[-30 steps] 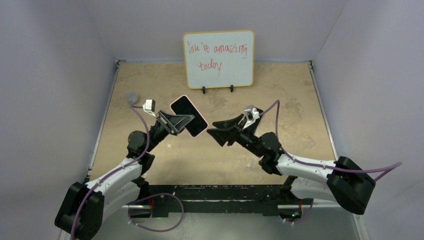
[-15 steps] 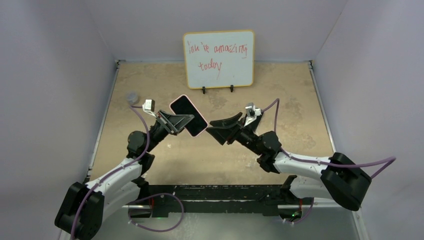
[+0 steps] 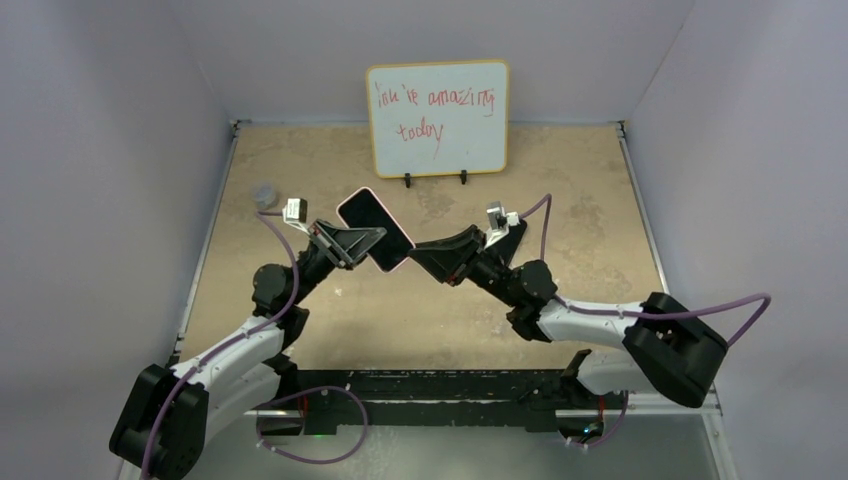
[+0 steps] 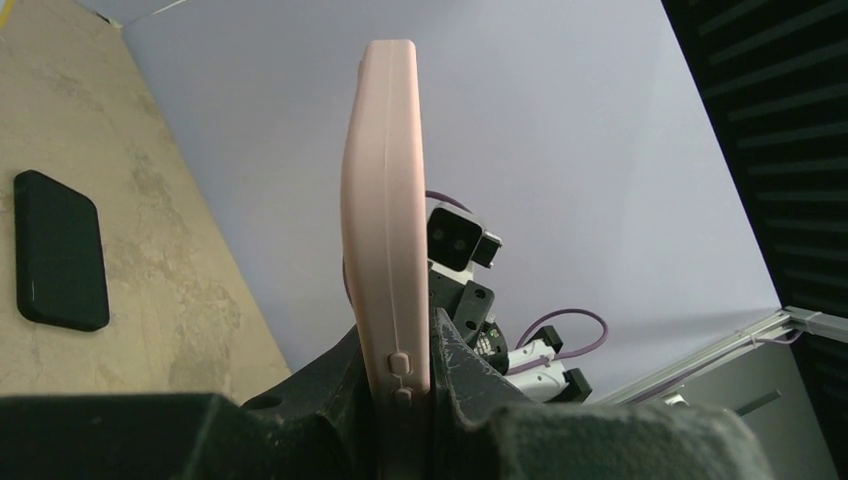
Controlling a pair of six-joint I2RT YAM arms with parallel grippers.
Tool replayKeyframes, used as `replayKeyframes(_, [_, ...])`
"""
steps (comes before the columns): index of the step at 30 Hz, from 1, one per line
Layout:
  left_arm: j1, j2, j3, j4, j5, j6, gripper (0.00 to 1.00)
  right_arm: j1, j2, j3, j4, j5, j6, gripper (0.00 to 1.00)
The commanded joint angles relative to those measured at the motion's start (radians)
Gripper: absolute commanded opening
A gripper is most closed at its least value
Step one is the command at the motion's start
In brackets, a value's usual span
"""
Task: Take the phone out of the phone case
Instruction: Remove the phone case from the phone.
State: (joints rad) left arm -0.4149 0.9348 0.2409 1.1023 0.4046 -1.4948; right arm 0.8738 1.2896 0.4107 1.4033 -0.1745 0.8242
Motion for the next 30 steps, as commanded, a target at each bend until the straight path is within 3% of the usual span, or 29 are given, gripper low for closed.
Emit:
replayKeyframes(1, [-0.002, -0.020, 0.016, 0.163, -0.015, -0.053, 0.00, -0.003, 0.030, 0.036, 0.126, -0.030, 0.057, 0.25])
replayKeyframes(10, [-0.002, -0.009, 0.009, 0.241, 0.000, -0.084, 0.00, -0.004, 0.062, 0.037, 0.221, -0.078, 0.106, 0.00])
replayKeyframes(23, [-0.002, 0.072, -0.024, 0.542, 0.060, -0.142, 0.00, -0.039, 0.093, 0.068, 0.344, -0.197, 0.204, 0.00])
replayKeyframes(30, [-0.002, 0.100, 0.016, 0.607, 0.128, -0.137, 0.00, -0.053, 0.129, 0.115, 0.383, -0.269, 0.233, 0.00])
